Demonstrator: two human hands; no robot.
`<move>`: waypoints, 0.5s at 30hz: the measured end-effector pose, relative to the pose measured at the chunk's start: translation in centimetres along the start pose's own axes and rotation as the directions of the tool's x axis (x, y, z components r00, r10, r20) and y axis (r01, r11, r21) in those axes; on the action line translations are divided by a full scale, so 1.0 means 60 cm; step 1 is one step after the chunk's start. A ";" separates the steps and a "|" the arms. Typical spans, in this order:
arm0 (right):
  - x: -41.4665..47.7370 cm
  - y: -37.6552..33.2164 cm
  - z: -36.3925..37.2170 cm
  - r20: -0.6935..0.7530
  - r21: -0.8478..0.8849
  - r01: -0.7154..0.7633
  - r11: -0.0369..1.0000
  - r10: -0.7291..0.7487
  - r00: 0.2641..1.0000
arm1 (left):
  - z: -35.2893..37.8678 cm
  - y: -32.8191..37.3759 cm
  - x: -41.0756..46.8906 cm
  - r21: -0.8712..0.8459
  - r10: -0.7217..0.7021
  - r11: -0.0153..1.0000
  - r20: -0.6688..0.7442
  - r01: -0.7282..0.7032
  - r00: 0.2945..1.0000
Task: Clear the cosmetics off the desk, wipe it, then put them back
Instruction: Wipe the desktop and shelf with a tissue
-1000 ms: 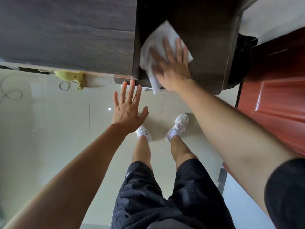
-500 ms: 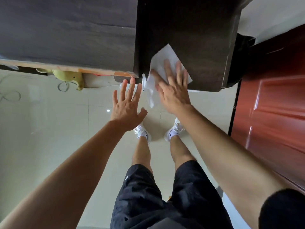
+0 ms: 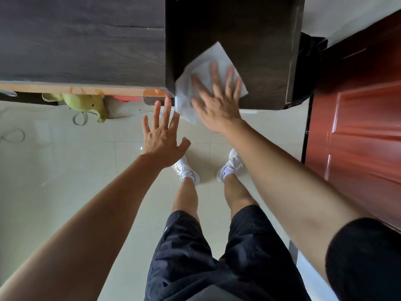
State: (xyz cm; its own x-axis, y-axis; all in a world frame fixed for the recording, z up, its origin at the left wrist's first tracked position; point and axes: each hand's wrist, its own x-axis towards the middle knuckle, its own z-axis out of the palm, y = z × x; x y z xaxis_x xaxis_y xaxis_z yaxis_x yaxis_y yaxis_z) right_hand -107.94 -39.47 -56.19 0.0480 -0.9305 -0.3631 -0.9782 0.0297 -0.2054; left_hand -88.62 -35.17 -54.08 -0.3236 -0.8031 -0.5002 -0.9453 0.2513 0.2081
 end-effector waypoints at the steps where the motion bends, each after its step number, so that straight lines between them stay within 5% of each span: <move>1: 0.019 -0.015 -0.004 -0.001 -0.002 -0.007 1.000 0.007 1.000 | -0.001 0.001 0.000 0.002 -0.002 1.000 -0.003 0.002 1.000; 5: 0.035 0.012 -0.010 0.018 -0.016 0.016 1.000 -0.016 1.000 | -0.002 0.017 0.002 -0.006 -0.053 0.999 -0.047 0.053 0.997; 11: -0.087 0.211 -0.028 -0.017 0.029 -0.113 0.993 0.114 0.993 | 0.006 0.058 0.008 -0.029 -0.169 0.986 -0.077 0.167 0.983; 15: -0.032 0.245 -0.056 0.036 0.051 -0.197 0.979 0.195 0.980 | -0.001 0.087 0.018 -0.027 -0.048 0.999 -0.132 0.045 0.990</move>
State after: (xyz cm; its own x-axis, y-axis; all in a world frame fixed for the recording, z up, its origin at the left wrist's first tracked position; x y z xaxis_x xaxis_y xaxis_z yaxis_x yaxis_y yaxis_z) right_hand -123.11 -38.46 -55.46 -0.1369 -0.8932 -0.4284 -0.9570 0.2310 -0.1757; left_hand -93.88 -34.74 -53.47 -0.2696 -0.8787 -0.3940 -0.9573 0.2002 0.2084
